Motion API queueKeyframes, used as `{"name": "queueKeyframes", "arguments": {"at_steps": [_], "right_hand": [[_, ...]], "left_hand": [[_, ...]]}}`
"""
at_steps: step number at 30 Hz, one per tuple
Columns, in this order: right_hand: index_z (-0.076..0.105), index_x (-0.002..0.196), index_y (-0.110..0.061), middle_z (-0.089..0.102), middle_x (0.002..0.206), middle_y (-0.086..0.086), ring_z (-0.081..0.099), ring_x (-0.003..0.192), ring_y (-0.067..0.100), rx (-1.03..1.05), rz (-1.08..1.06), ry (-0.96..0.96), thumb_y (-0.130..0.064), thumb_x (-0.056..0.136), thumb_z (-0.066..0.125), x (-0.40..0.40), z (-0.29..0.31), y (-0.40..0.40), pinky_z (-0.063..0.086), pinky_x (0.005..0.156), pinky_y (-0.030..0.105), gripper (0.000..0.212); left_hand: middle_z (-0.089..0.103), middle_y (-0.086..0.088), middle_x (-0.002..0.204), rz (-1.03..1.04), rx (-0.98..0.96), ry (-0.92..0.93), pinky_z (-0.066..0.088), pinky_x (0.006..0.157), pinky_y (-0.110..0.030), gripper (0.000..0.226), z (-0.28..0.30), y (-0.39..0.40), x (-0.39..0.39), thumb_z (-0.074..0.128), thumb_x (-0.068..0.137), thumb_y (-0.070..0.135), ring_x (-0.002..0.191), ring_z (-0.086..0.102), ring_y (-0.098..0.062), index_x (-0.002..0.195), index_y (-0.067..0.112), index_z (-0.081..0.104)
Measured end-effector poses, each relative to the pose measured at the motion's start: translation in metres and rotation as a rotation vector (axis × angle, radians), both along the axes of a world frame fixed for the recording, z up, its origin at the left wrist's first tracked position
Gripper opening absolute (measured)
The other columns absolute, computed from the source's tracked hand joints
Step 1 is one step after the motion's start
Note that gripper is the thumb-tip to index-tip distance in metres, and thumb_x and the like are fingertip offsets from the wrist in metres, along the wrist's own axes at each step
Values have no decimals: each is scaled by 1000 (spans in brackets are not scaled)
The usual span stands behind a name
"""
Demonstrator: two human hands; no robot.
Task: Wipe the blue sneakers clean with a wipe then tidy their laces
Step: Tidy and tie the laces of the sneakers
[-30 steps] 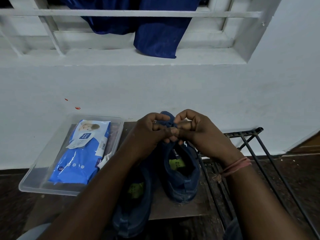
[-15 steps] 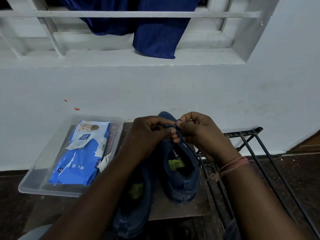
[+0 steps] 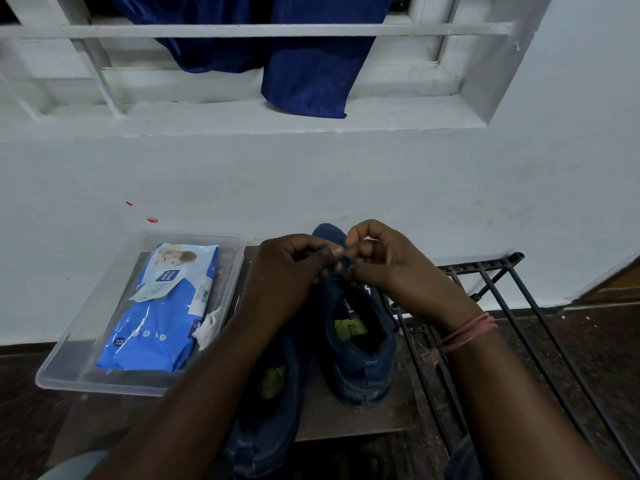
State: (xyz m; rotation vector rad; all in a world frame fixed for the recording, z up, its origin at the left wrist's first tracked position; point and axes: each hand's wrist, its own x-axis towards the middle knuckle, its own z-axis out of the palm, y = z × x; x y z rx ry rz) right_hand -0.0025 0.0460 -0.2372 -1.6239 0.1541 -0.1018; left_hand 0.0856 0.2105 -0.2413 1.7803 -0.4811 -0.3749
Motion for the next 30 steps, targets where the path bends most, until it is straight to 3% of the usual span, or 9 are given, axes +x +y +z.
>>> {"name": "queueKeyframes", "arguments": {"at_steps": [4,7,10,14,18,20,23,27,30], "right_hand": [[60,107,-10,74,104,12,72,100,26,-124,55,-38,13,85,66,2,-4,5,56,84,35,32],[66,99,-3,75,93,15,72,83,32,-136,-62,-73,4,88,72,5,-2,10,59,77,40,14],[70,89,-4,75,81,11,66,73,20,-102,-121,-95,-2,90,71,5,-2,8,55,70,34,3],[64,84,-6,70,121,17,66,117,32,191,-70,-147,-5,89,68,4,-1,4,51,102,49,6],[51,84,-3,70,120,25,60,127,34,359,8,-159,-2,91,62,-1,3,-1,45,111,46,14],[49,83,-4,73,112,24,63,124,30,372,2,-168,0,91,60,-5,6,-5,49,106,35,14],[51,80,-7,74,93,21,70,97,29,414,15,-128,-2,92,60,-12,10,-17,53,87,32,15],[52,77,-7,68,75,13,56,68,18,227,-3,130,-14,81,64,-28,13,-40,43,64,24,15],[55,75,-4,70,81,20,41,54,17,204,87,326,-11,80,66,-40,16,-53,38,51,22,15]], "left_hand": [[78,-10,83,18,-35,180,57,75,-32,13,0,2,2,70,96,25,80,72,-20,90,22,82],[78,-7,84,-8,-21,228,57,80,-38,18,-2,2,3,70,95,33,84,73,-27,88,23,82],[75,-15,81,-5,-41,272,54,75,-34,19,0,1,3,72,93,31,76,67,-20,86,16,82],[77,-16,88,21,-100,386,52,70,-28,21,5,1,1,73,92,27,74,67,-16,88,7,79],[77,-10,79,47,-67,376,51,66,-27,20,7,0,5,75,91,25,68,65,-14,79,10,80],[77,-9,76,72,-21,340,52,63,-25,18,6,2,6,77,90,24,65,65,-13,78,11,80],[76,-4,69,132,112,205,54,62,-27,19,5,7,12,79,89,28,60,66,-13,74,16,80],[72,7,66,194,464,-170,50,59,-24,25,-1,15,22,76,87,44,65,69,-11,74,22,80],[76,7,79,166,537,-253,48,68,-27,21,-6,15,23,75,88,43,78,70,-15,80,25,82]]}}
